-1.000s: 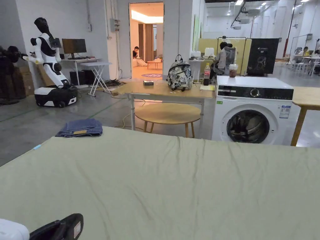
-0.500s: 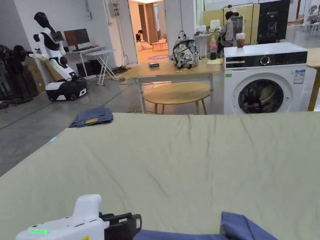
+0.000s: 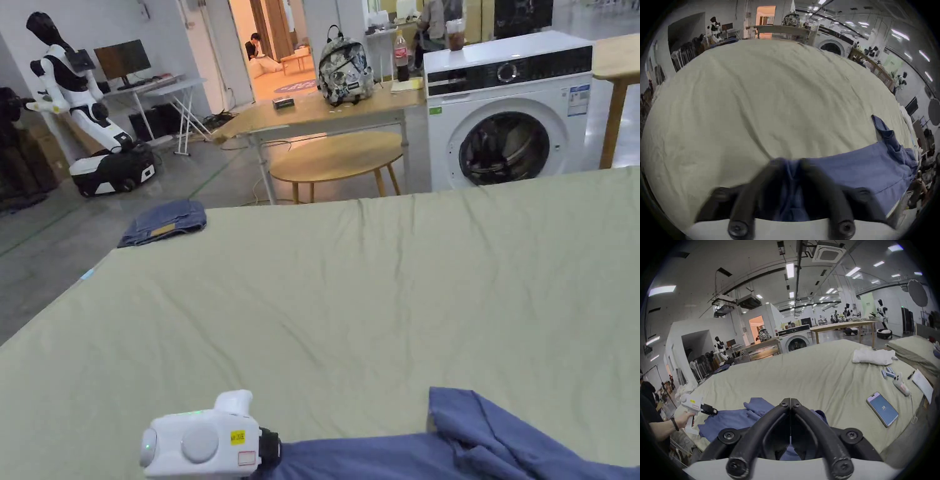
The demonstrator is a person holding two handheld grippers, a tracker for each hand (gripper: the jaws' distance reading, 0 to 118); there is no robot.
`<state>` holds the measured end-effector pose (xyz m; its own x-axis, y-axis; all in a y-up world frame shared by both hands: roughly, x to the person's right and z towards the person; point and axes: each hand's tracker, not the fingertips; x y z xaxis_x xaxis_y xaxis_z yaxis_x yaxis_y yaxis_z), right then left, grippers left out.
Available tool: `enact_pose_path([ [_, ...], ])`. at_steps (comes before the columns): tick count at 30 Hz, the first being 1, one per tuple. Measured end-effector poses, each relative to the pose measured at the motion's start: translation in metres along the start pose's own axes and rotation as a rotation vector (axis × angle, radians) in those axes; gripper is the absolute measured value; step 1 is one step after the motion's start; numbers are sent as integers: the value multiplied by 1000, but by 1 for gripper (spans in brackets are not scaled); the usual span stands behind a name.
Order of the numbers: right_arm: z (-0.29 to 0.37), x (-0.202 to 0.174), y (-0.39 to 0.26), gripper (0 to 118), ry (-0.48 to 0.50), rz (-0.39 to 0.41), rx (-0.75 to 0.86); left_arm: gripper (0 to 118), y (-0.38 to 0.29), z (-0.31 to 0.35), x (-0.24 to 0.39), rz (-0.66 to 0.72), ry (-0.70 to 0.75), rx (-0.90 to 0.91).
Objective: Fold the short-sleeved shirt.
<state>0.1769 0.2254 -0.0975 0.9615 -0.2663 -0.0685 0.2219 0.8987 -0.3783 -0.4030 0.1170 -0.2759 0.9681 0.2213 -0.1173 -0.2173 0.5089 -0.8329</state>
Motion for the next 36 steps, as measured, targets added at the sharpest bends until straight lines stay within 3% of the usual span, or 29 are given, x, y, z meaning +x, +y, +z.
enact_pose_path([
  [6,10,15,-5,4,-106,25,-48,0,1,-9,10,-72,98,-14],
  [8,10,21,-8,53,-168,-2,-109,0,-4,0,24,-77,105,-31],
  [9,7,25,-10,63,-182,-20,-182,0,-4,0,26,-93,111,-38],
  [12,-1,30,-33,62,-226,-134,-248,0,-6,0,29,-124,122,-37],
  [17,-37,41,-67,62,-181,-383,-407,0,-14,10,35,-126,102,-29],
  [19,-44,41,-73,62,-140,-436,-420,0,-13,13,35,-114,91,-31],
  [23,-58,38,-80,60,-161,-409,-406,0,-16,16,33,-101,73,-26],
  [24,-63,38,-83,51,-191,-386,-412,0,-18,17,33,-99,67,-22],
  [25,-68,40,-85,20,-194,-380,-419,0,-20,18,32,-98,62,-15],
  [26,-71,41,-88,8,-191,-387,-428,0,-22,20,32,-96,56,-7],
  [27,-72,42,-90,7,-171,-408,-436,0,-23,20,28,-105,45,23],
  [30,-63,36,-85,6,-169,-365,-412,0,-39,36,30,-144,32,145],
  [33,-38,25,-60,6,-113,-336,-296,0,-36,87,26,-61,-73,315],
  [36,-25,-1,-17,6,-43,-189,-214,0,-15,157,33,-85,-108,466],
])
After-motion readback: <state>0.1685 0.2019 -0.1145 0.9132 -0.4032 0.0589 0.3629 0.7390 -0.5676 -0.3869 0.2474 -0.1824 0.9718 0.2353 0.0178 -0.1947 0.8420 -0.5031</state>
